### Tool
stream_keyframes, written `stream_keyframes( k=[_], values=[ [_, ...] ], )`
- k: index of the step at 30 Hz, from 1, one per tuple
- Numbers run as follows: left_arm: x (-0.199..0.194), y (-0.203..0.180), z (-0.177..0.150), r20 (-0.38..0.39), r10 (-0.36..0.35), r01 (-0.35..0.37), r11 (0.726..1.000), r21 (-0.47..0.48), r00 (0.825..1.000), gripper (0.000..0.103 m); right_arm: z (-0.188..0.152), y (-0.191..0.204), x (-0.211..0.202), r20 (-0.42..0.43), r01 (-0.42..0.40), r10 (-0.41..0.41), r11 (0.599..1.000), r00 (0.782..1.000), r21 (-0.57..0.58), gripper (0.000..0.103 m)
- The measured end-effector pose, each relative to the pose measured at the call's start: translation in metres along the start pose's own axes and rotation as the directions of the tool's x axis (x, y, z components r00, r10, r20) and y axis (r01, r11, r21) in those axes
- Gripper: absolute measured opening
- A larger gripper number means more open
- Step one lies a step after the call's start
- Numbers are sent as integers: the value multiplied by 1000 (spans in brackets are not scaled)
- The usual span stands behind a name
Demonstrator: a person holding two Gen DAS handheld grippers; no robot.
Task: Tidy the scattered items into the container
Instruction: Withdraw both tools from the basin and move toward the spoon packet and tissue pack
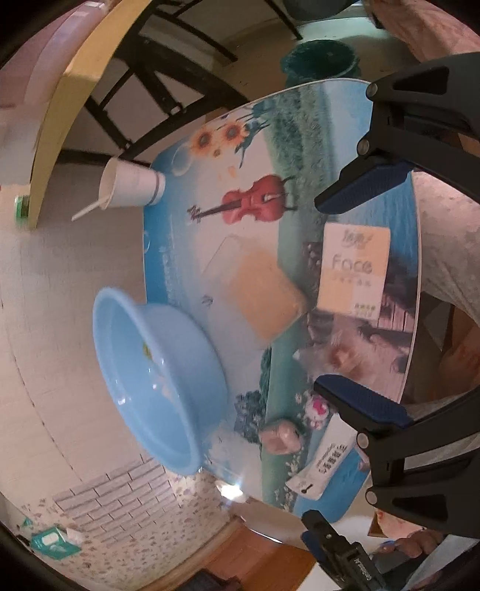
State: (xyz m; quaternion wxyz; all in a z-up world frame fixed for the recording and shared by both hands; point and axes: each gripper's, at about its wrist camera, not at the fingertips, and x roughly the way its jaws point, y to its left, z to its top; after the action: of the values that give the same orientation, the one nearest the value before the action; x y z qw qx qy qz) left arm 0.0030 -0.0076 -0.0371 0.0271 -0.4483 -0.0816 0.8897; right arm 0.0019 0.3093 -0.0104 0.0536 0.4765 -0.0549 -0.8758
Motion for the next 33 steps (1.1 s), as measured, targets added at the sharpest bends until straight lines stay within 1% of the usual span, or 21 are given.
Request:
stream_keyframes(
  k=[4,8,13,18,23,31,33],
  values=[
    [6,-1,-3,-21,14,-15,1000,-25,1000,103,-7,-16,2,13,45,-46,995,999,86,90],
    [11,2,-7,-40,21,-24,997,-73,999,103,-20,-25,7,8,67,-69,990,998,121,90],
    [19,-2,-8,-63,37,-43,994,-99,997,103,-29,-25,17,-31,91,-88,990,996,106,90],
    [29,-11,-9,-87,42,-50,994,-101,995,103,-29,-27,23,-37,100,-97,990,995,97,90],
    [40,-19,-10,-117,59,-72,991,-111,991,103,-28,-24,26,-36,93,-90,992,995,88,90],
    [52,-22,-6,-130,89,-108,983,-151,988,103,-30,-17,31,-44,69,-66,995,997,73,90],
    [54,-22,-4,-123,104,-123,980,-156,987,103,-30,-15,34,-50,70,-67,995,996,66,90]
  ],
)
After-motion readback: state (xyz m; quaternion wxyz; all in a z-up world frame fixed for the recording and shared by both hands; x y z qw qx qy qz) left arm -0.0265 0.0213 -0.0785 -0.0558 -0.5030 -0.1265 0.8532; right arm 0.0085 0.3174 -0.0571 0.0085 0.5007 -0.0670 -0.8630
